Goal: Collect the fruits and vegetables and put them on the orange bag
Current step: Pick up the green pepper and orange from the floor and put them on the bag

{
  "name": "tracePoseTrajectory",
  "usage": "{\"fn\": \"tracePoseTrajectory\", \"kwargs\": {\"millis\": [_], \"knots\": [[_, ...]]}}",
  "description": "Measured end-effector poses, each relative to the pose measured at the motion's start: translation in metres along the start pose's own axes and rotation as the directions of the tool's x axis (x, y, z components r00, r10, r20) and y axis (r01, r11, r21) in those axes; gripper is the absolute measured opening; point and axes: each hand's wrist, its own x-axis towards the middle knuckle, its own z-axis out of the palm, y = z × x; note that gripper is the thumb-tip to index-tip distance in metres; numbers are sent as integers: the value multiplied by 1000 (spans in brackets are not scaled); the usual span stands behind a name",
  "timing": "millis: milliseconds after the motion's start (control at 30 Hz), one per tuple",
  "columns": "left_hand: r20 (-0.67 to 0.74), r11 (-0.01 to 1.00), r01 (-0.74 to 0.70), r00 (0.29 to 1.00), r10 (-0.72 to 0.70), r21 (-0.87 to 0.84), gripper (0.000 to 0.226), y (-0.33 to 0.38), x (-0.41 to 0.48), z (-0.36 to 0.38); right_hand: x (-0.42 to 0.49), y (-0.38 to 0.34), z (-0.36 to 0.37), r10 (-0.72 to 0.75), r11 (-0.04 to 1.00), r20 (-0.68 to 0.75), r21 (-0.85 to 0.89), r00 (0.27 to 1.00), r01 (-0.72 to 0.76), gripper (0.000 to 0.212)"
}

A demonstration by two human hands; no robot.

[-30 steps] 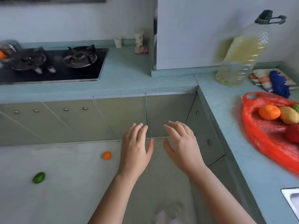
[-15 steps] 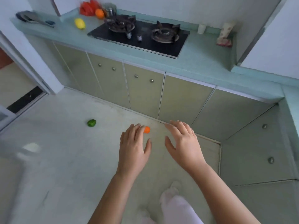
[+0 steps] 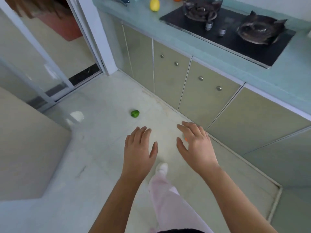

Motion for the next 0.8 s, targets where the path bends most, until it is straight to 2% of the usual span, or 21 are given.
{"fn": "tracePoseTrajectory", "kwargs": {"millis": [133, 300, 467, 633, 800], "knots": [[38, 1000, -25, 999, 25, 8, 46, -28, 73, 15, 69, 16, 39, 47, 998, 1, 51, 999, -47, 43], [81, 992, -121, 990, 119, 22, 42, -46, 184, 34, 155, 44, 75, 187, 975, 3, 121, 982, -186, 37], [113, 988, -155, 981, 155, -6, 42, -61, 268, 73, 222, 80, 102, 266, 957, -2, 120, 964, -264, 36], [189, 984, -180, 966, 179, -9, 41, -92, 312, 129, 248, 126, 147, 383, 917, -7, 121, 924, -379, 37], [255, 971, -235, 937, 240, -52, 36, -129, 349, 222, 254, 181, 225, 515, 853, -4, 98, 857, -512, 38]]}}
